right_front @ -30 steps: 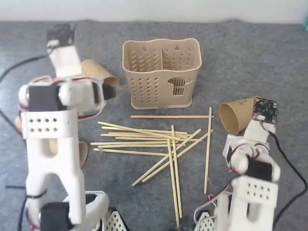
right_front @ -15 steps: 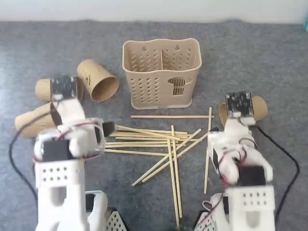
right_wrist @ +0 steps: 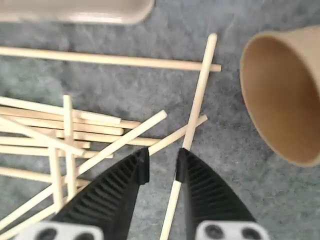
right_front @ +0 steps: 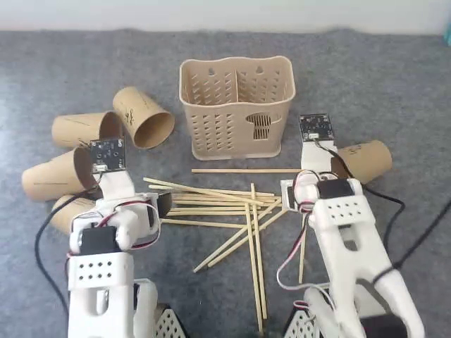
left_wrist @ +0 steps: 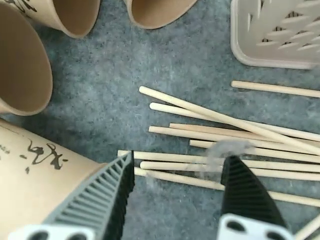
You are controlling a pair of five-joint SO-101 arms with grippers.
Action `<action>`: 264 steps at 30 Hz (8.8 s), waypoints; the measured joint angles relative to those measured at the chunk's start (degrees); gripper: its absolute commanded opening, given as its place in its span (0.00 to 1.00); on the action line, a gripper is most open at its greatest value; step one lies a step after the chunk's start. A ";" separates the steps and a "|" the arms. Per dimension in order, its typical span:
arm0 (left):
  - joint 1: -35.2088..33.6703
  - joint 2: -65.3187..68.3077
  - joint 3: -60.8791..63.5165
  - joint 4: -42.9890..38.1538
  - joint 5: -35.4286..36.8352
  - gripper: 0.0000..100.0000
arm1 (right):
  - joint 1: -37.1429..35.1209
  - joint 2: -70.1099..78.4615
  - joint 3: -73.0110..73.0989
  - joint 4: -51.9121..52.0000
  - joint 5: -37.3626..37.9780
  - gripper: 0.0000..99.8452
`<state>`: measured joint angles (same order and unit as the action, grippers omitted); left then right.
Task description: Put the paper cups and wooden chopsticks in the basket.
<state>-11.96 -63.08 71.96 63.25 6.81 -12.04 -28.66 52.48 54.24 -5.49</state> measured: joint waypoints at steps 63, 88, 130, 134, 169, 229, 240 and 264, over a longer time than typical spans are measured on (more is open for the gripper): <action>0.00 -0.26 4.40 -7.21 0.00 0.26 | 11.78 -20.84 -15.82 5.27 0.18 0.01; -0.09 -0.35 5.01 -7.21 0.00 0.26 | 4.92 -22.86 -29.80 -40.00 2.55 0.01; -2.20 -0.35 7.30 -12.75 -0.35 0.26 | -4.04 -14.33 -46.59 42.46 -6.68 0.01; -2.20 -0.35 7.30 -12.75 -0.35 0.26 | -2.99 -23.47 -33.85 40.97 -0.97 0.01; -2.20 -0.35 7.30 -12.75 -0.35 0.26 | 1.85 -30.07 21.10 -17.85 -14.33 0.15; -2.20 -0.35 7.30 -12.75 -0.35 0.26 | 25.49 11.96 -11.69 -16.09 31.12 0.07; -2.20 -0.35 7.30 -12.75 -0.35 0.26 | 33.49 11.96 -20.57 -16.62 29.98 0.01; -2.20 -0.35 7.30 -12.75 -0.35 0.26 | 13.10 12.48 -77.63 31.47 0.00 0.01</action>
<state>-14.15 -63.43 79.25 50.51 6.46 1.05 -16.18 -25.14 85.71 -5.49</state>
